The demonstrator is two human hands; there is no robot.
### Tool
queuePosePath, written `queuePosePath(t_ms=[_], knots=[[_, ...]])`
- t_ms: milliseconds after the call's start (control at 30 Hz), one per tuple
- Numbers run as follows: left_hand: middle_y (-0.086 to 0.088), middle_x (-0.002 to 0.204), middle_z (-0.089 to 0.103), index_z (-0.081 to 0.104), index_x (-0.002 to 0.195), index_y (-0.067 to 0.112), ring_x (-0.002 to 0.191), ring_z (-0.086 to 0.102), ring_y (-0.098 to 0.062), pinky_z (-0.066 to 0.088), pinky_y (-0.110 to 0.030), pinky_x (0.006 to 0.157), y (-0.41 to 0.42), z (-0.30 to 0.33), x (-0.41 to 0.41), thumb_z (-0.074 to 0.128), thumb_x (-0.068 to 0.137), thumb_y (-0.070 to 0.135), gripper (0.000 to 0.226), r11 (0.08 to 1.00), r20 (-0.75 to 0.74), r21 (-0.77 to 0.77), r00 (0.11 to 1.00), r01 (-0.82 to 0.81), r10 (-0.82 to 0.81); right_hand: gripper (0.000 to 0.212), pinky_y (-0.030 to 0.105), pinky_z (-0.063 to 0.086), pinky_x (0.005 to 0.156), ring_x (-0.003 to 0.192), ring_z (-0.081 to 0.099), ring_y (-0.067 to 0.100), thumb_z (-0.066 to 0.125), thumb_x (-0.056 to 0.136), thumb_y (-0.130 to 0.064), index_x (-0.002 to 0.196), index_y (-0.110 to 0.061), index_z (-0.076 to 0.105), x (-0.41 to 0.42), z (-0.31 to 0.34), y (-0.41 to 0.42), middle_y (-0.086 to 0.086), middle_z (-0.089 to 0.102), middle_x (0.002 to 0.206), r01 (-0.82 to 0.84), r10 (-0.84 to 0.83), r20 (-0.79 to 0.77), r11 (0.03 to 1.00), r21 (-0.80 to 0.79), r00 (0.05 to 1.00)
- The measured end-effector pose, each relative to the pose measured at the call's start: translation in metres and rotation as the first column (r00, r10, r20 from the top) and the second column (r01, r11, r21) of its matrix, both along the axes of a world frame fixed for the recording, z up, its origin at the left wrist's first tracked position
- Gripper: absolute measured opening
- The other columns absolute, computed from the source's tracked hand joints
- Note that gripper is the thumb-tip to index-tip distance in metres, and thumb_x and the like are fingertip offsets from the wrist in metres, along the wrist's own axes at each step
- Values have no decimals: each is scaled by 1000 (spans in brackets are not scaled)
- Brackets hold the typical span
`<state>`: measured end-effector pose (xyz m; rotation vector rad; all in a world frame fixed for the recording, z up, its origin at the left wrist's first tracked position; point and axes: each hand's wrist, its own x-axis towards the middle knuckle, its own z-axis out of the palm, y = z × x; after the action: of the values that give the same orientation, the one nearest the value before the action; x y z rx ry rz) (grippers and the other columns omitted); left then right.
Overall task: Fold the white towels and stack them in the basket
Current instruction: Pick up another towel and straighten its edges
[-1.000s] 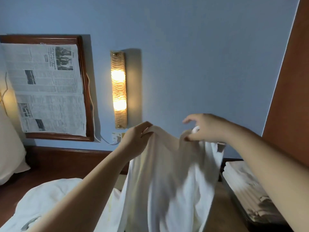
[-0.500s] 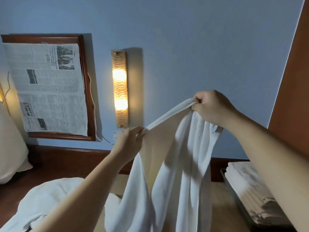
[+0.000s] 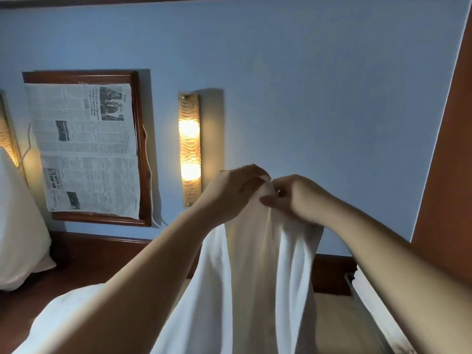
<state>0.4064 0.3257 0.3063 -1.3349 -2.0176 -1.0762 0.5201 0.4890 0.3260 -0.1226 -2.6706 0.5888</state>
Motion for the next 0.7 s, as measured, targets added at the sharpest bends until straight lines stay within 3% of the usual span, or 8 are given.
queuePosePath(t_ms=[100, 200, 367, 433, 500, 567, 633, 700], knots=[[7, 59, 58, 68, 86, 35, 54, 50, -6, 37, -22, 52, -11, -3, -10, 77, 89, 49, 17, 998, 34, -52, 999, -34, 36, 36, 31, 38, 59, 61, 54, 13, 59, 102, -35, 79, -7, 65, 8, 17, 13, 2, 62, 65, 67, -65, -89, 997, 24, 994], [6, 53, 42, 57, 75, 20, 52, 43, -6, 30, -27, 51, -23, -34, -23, 81, 87, 39, 33, 976, -21, -168, 991, -137, 135, 42, 30, 25, 48, 45, 33, 11, 62, 98, -27, 65, -9, 45, 18, 23, 24, -8, 35, 47, 155, -150, -121, 987, 33, 981], [18, 79, 71, 68, 101, 31, 67, 67, 2, 47, -13, 54, -61, -86, -36, 74, 95, 21, 13, 978, 171, -112, 966, -175, 193, 43, 20, 32, 40, 50, 35, 21, 63, 96, -31, 63, -19, 37, 33, 19, 51, -1, 31, 53, 292, -304, -136, 951, -102, 943], [13, 78, 73, 73, 99, 31, 68, 67, -4, 52, -21, 57, -68, -91, -38, 72, 98, 27, 4, 969, 157, -42, 956, -243, 247, 45, 24, 32, 47, 52, 37, 23, 62, 96, -33, 63, -20, 34, 33, 15, 58, 0, 31, 56, 324, -328, -98, 945, -54, 940], [6, 72, 71, 77, 95, 26, 66, 64, -13, 54, -36, 63, -67, -83, -37, 66, 102, 28, 13, 957, 153, 19, 947, -290, 284, 46, 27, 31, 52, 54, 39, 23, 63, 95, -38, 63, -20, 35, 28, 8, 59, 1, 33, 57, 330, -330, -24, 944, 0, 944], [6, 77, 72, 79, 105, 22, 71, 65, -15, 54, -27, 67, -60, -67, -26, 61, 105, 27, 19, 965, 152, 19, 954, -263, 257, 42, 28, 36, 54, 56, 50, 25, 67, 90, -44, 63, -19, 46, 22, 2, 54, -4, 43, 55, 311, -316, 50, 947, 78, 948], [9, 89, 71, 77, 117, 22, 79, 65, -15, 45, -11, 66, -48, -49, -12, 58, 105, 22, 22, 979, 138, -5, 969, -206, 205, 28, 31, 48, 67, 76, 63, 21, 75, 84, -56, 81, -31, 64, 19, -2, 37, -11, 58, 71, 229, -250, 115, 958, 172, 961], [11, 96, 68, 75, 122, 26, 87, 65, -15, 46, -17, 71, -34, -32, 0, 58, 105, 21, 25, 987, 106, 2, 982, -160, 159, 51, 34, 52, 87, 90, 63, 13, 82, 72, -70, 113, -46, 62, 17, -6, 16, -14, 60, 91, 93, -121, 166, 981, 170, 979]])
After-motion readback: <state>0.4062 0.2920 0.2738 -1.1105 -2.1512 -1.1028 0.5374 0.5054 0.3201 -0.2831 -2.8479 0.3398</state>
